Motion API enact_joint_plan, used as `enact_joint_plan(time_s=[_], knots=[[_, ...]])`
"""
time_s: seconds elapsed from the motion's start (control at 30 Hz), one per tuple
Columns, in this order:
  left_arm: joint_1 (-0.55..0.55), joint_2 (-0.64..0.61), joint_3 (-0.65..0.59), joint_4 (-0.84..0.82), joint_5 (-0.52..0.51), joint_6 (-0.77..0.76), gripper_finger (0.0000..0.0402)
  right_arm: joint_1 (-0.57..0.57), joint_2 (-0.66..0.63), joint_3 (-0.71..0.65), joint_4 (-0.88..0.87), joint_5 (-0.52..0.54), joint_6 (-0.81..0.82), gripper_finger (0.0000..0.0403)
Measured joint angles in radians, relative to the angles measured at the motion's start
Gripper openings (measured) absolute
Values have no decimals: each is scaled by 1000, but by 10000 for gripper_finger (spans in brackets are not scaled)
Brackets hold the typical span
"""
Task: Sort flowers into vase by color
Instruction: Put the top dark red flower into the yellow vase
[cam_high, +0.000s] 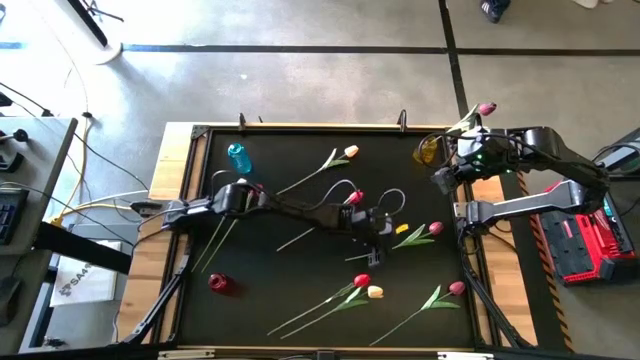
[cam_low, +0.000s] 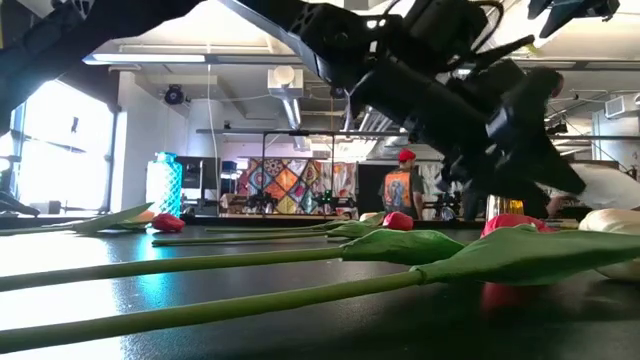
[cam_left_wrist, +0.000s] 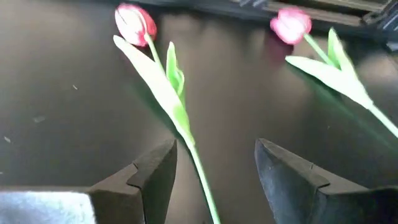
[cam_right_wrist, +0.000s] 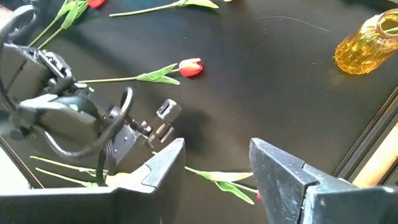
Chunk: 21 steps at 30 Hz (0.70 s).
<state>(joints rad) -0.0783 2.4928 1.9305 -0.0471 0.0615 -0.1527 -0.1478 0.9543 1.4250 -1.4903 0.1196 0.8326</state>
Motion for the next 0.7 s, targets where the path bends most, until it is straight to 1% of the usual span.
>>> enact_joint_plan(time_s=[0.07,0.17,0.3,0.37,0.43,0.5,0.7], knots=[[-12,25,-1,0,-14,11,204,0,0,0,-2,0,0,169],[-28,54,-2,0,-61,27,204,0,0,0,-2,0,6,169],[-38,65,1,-4,-84,3,201,0,0,0,-3,-2,24,169],[-41,71,2,-1,-99,-15,191,0,0,0,-3,-3,24,169],[-44,72,2,-2,-124,-25,172,0,0,0,-3,-5,24,169],[-45,73,2,-4,-136,-25,144,0,0,0,-3,-5,24,169],[-50,73,2,-25,-171,4,42,0,0,0,-4,-4,24,169]])
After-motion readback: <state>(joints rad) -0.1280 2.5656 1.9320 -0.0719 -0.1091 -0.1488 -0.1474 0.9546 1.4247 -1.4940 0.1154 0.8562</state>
